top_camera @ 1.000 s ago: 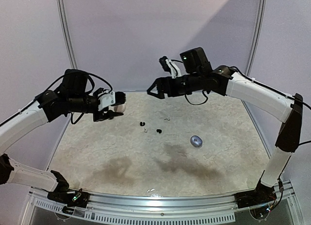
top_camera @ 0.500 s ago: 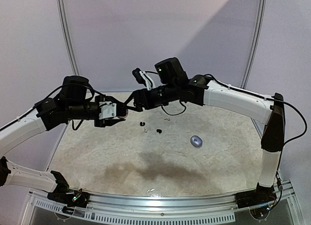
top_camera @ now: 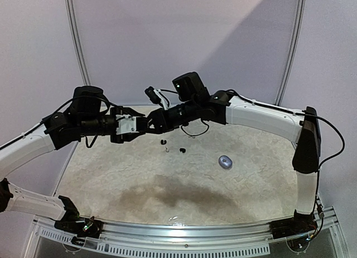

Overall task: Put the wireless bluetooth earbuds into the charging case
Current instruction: Pass from the left arm to the right, then pass from the right arm to the left, then open the charging case, then pick up the left earbud from the center of the board.

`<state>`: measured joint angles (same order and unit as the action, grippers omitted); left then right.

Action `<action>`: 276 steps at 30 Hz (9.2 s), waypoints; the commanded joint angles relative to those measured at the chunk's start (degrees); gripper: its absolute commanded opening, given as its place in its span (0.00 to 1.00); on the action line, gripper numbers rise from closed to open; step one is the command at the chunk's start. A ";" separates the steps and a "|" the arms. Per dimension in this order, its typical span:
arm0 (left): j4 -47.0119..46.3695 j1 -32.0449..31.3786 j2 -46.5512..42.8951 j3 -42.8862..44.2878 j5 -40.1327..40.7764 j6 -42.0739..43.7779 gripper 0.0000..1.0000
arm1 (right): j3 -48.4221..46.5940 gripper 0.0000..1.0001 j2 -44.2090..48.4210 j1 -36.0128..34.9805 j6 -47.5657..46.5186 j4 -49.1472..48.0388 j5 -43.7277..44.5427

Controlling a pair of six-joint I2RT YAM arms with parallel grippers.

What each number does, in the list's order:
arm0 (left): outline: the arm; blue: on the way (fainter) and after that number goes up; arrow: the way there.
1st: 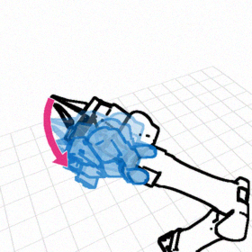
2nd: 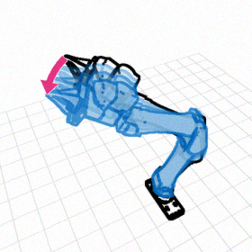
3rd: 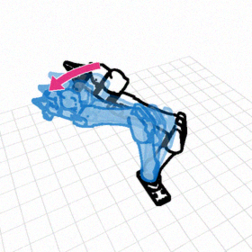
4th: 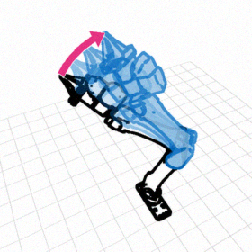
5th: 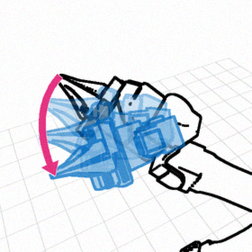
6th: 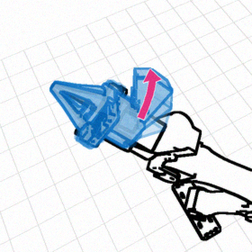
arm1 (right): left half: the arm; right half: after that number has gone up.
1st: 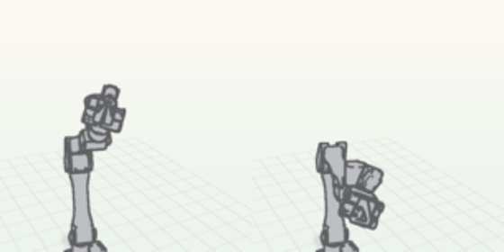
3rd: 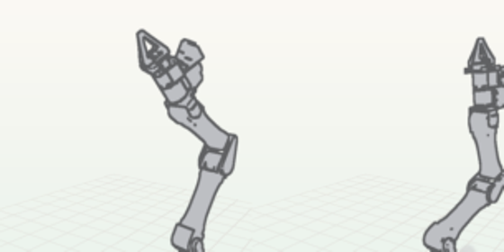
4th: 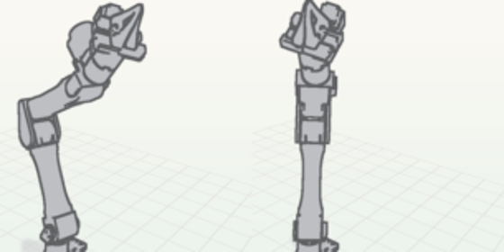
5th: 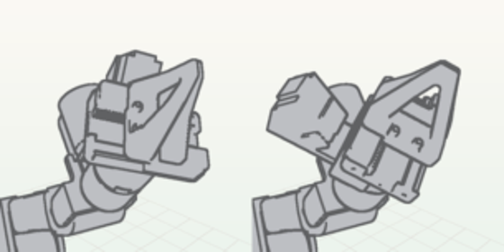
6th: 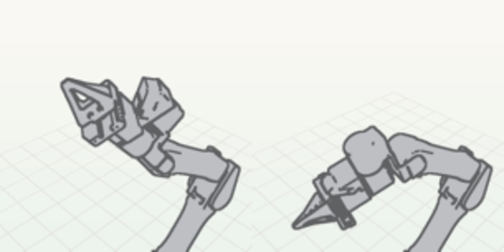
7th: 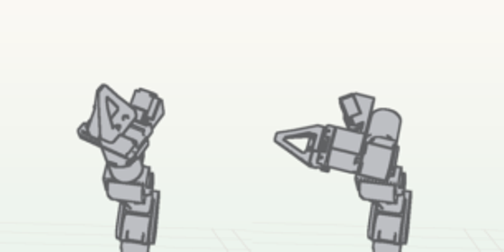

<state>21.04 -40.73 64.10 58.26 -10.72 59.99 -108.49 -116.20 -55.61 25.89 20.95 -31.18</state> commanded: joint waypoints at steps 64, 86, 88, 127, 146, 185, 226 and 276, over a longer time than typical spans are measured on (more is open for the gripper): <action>-29.21 5.40 -1.75 -0.50 -36.28 -73.95 0.00 | 12.16 0.00 18.49 -2.27 -28.02 -17.10 -1.26; -9.97 4.48 -4.01 1.41 -37.19 -40.26 0.00 | 8.58 0.72 19.90 -2.30 -29.18 -7.46 15.14; -7.64 4.28 -4.33 1.58 -36.55 -35.97 0.00 | 7.60 0.72 19.45 -2.22 -29.35 -6.58 15.93; -7.48 5.87 -5.49 -3.81 -27.51 -46.76 0.00 | 5.30 0.75 18.37 0.59 -22.88 -4.59 15.08; -13.89 10.23 -10.35 -13.34 -17.67 -53.61 0.00 | -11.16 0.61 -13.02 13.83 6.04 21.67 43.94; -17.19 11.64 -16.24 -19.68 -14.75 -51.11 0.00 | -25.65 0.24 -35.54 16.15 15.89 28.76 43.39; -16.65 11.99 -16.44 -19.72 -14.68 -49.58 0.00 | -7.88 0.21 -24.10 14.73 3.18 15.14 32.35; -15.93 12.17 -16.10 -19.37 -14.59 -48.57 0.00 | -5.14 0.28 -22.51 15.94 -11.22 20.44 40.20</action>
<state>4.99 -29.28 47.92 39.11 -25.26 10.90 -112.92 -138.32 -40.40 15.27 39.55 8.05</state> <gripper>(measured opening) 0.173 0.277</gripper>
